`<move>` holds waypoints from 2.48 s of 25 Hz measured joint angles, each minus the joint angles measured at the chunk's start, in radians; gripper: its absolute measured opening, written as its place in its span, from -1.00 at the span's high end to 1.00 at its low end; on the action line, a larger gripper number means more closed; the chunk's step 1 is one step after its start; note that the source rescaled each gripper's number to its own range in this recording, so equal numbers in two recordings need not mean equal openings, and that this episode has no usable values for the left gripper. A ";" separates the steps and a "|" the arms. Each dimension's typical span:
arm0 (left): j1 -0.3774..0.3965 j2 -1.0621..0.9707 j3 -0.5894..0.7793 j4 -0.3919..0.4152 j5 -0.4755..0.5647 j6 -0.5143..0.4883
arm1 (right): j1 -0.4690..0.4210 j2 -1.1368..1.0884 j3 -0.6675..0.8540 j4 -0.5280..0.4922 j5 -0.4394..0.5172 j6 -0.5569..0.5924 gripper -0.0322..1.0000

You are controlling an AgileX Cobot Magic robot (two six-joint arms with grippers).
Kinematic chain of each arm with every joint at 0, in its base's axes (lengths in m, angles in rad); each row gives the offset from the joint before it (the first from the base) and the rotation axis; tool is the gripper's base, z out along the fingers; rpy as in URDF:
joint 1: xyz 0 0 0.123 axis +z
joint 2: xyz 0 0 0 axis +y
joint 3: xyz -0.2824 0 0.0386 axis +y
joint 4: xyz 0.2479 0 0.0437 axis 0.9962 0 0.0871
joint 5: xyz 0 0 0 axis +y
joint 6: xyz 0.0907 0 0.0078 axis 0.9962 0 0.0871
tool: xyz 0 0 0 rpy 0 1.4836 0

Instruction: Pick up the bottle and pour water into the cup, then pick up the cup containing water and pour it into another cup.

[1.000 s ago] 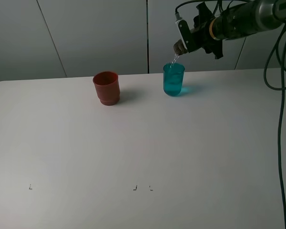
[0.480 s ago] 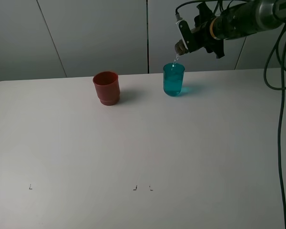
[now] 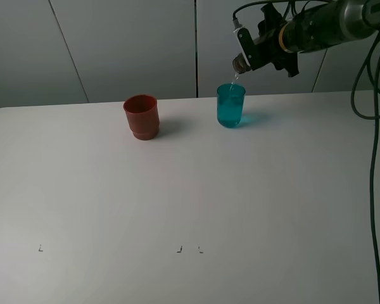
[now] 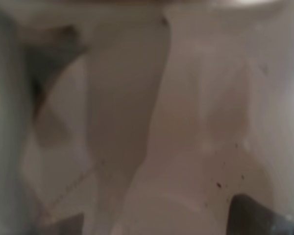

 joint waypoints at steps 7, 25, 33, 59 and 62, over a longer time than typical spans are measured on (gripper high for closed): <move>0.000 0.000 0.000 0.000 0.000 0.000 | 0.000 0.000 0.000 0.000 0.002 0.000 0.94; 0.000 0.000 0.000 0.000 0.000 0.000 | 0.000 0.000 0.000 0.149 0.002 0.006 0.94; 0.000 0.000 0.000 0.000 0.000 0.000 | 0.000 0.000 0.000 0.256 0.002 0.009 0.94; 0.000 0.000 0.000 0.000 0.000 -0.007 | 0.000 -0.222 0.242 1.021 0.006 0.262 0.94; 0.000 0.000 0.000 0.000 0.000 -0.007 | -0.004 -0.271 0.328 1.095 -0.072 0.267 0.94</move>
